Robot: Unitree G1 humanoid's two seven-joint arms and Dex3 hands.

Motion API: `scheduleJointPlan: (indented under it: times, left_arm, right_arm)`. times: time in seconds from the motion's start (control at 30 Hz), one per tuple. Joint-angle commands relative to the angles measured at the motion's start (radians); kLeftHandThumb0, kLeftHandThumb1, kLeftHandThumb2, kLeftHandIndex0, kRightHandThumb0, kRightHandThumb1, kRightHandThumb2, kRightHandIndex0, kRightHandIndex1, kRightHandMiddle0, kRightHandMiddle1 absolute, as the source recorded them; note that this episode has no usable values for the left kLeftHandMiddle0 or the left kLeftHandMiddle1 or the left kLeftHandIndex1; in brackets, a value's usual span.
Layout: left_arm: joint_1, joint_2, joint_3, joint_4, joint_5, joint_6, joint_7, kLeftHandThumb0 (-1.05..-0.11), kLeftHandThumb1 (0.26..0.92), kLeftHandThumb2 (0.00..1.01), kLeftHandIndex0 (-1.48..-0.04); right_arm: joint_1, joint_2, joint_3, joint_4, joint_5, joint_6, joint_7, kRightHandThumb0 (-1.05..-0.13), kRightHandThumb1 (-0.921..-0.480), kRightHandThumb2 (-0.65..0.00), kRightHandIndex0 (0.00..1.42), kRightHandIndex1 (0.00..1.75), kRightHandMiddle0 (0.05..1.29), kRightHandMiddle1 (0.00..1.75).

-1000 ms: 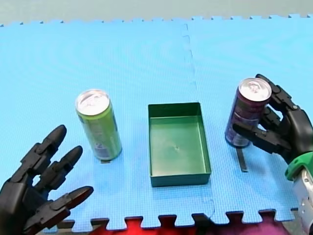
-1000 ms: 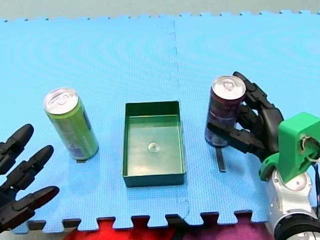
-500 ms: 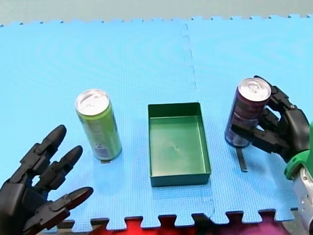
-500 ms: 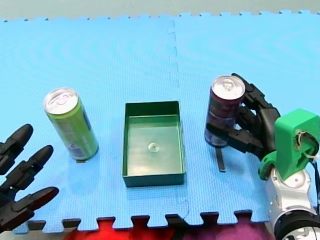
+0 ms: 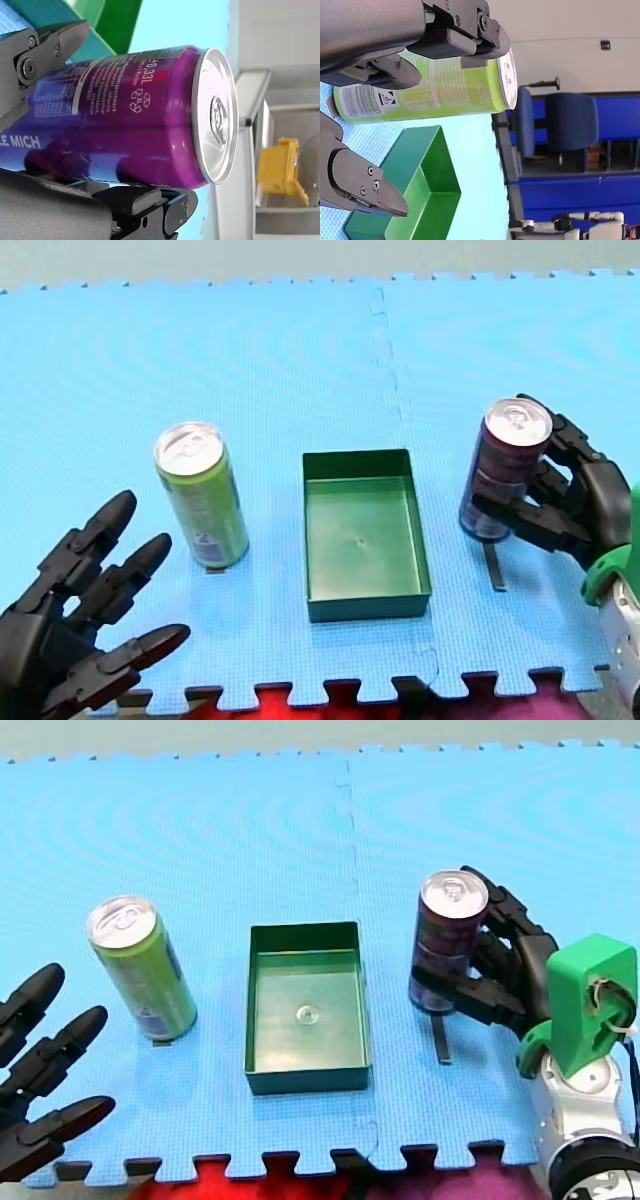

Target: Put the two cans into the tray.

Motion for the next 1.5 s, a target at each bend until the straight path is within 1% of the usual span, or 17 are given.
scheduleJointPlan:
  times: [0.0,0.03,0.07,0.1,0.13,0.17,0.2,0.33,0.5,0.7,0.83,0.97,1.07,1.17,1.33,1.4,1.47]
  left_arm:
    - [0.003,0.005,0.002,-0.01,-0.005,0.004,0.001,-0.958,0.69,0.0,-0.26]
    - [0.004,0.006,0.002,-0.012,-0.005,0.006,0.002,-0.959,0.69,0.0,-0.26]
    - [0.004,0.006,0.002,-0.013,-0.006,0.008,0.003,-0.959,0.69,0.0,-0.26]
    - [0.005,0.006,0.002,-0.015,-0.006,0.009,0.003,-0.96,0.69,0.0,-0.26]
    - [0.006,0.006,0.002,-0.016,-0.006,0.01,0.004,-0.96,0.69,0.0,-0.26]
    - [0.007,0.005,0.002,-0.016,-0.007,0.012,0.004,-0.96,0.69,0.0,-0.26]
    - [0.007,0.005,0.002,-0.017,-0.008,0.014,0.004,-0.959,0.69,0.0,-0.26]
    - [0.007,0.005,0.003,-0.016,-0.01,0.02,0.005,-0.958,0.692,0.0,-0.25]
    - [0.007,0.005,0.003,-0.01,-0.009,0.021,0.007,-0.954,0.693,0.0,-0.25]
    - [0.007,0.003,0.003,-0.008,-0.014,0.031,0.008,-0.93,0.691,0.0,-0.26]
    - [0.008,0.0,0.003,-0.007,-0.015,0.032,0.009,-0.906,0.686,0.0,-0.25]
    - [0.01,-0.003,0.003,-0.008,-0.011,0.033,0.014,-0.874,0.681,0.0,-0.25]
    - [0.01,-0.003,0.003,-0.007,-0.013,0.039,0.016,-0.855,0.678,0.0,-0.25]
    - [0.006,-0.005,0.004,0.001,-0.015,0.044,0.017,-0.842,0.676,0.0,-0.25]
    - [0.001,-0.009,0.003,0.01,-0.006,0.041,0.024,-0.833,0.675,0.0,-0.25]
    - [0.001,-0.01,0.002,0.009,0.0,0.039,0.03,-0.833,0.675,0.0,-0.25]
    - [0.003,-0.011,0.001,0.006,0.007,0.04,0.038,-0.835,0.677,0.0,-0.25]
  right_arm:
    - [-0.007,0.006,-0.007,-0.002,-0.001,-0.01,-0.04,-0.491,-0.696,-0.007,1.02,0.08,0.9,0.06]
    - [-0.005,0.009,-0.003,-0.004,-0.014,-0.026,-0.088,-0.385,-0.719,-0.007,1.17,0.09,1.04,0.06]
    - [-0.002,0.012,0.001,-0.006,-0.028,-0.046,-0.141,-0.35,-0.732,-0.006,1.26,0.1,1.14,0.06]
    - [0.0,0.014,0.004,-0.007,-0.039,-0.061,-0.178,-0.335,-0.741,-0.005,1.32,0.09,1.2,0.05]
    - [0.002,0.017,0.004,-0.007,-0.045,-0.073,-0.204,-0.326,-0.748,-0.004,1.36,0.08,1.24,0.04]
    - [0.004,0.02,0.004,-0.007,-0.048,-0.081,-0.219,-0.325,-0.752,-0.004,1.37,0.07,1.25,0.03]
    - [0.006,0.022,0.004,-0.007,-0.05,-0.087,-0.227,-0.326,-0.754,-0.004,1.38,0.06,1.26,0.03]
    - [0.01,0.019,0.013,-0.002,-0.067,-0.103,-0.246,-0.334,-0.761,-0.004,1.38,0.04,1.27,0.02]
    - [0.015,0.014,0.015,0.001,-0.075,-0.116,-0.25,-0.335,-0.768,-0.004,1.38,0.03,1.26,0.01]
    - [0.015,0.012,0.007,0.004,-0.07,-0.124,-0.237,-0.333,-0.774,-0.004,1.38,0.02,1.26,0.0]
    - [0.011,0.013,0.0,0.003,-0.065,-0.123,-0.23,-0.331,-0.778,-0.003,1.38,0.01,1.25,0.0]
    - [0.0,0.016,-0.01,-0.006,-0.049,-0.118,-0.217,-0.338,-0.782,-0.002,1.37,0.0,1.25,0.0]
    - [-0.012,0.022,-0.014,-0.035,-0.032,-0.11,-0.204,-0.335,-0.78,0.0,1.37,0.0,1.25,0.0]
    - [-0.025,0.027,-0.017,-0.065,-0.015,-0.086,-0.194,-0.337,-0.779,0.0,1.37,0.0,1.25,0.0]
    - [-0.023,0.034,-0.019,-0.128,0.019,-0.055,-0.159,-0.339,-0.778,0.0,1.37,0.0,1.24,0.0]
    - [-0.021,0.037,-0.018,-0.147,0.025,-0.045,-0.156,-0.339,-0.777,0.0,1.37,0.0,1.24,0.0]
    - [-0.018,0.042,-0.013,-0.174,0.028,-0.034,-0.156,-0.337,-0.777,0.0,1.37,0.0,1.24,0.0]
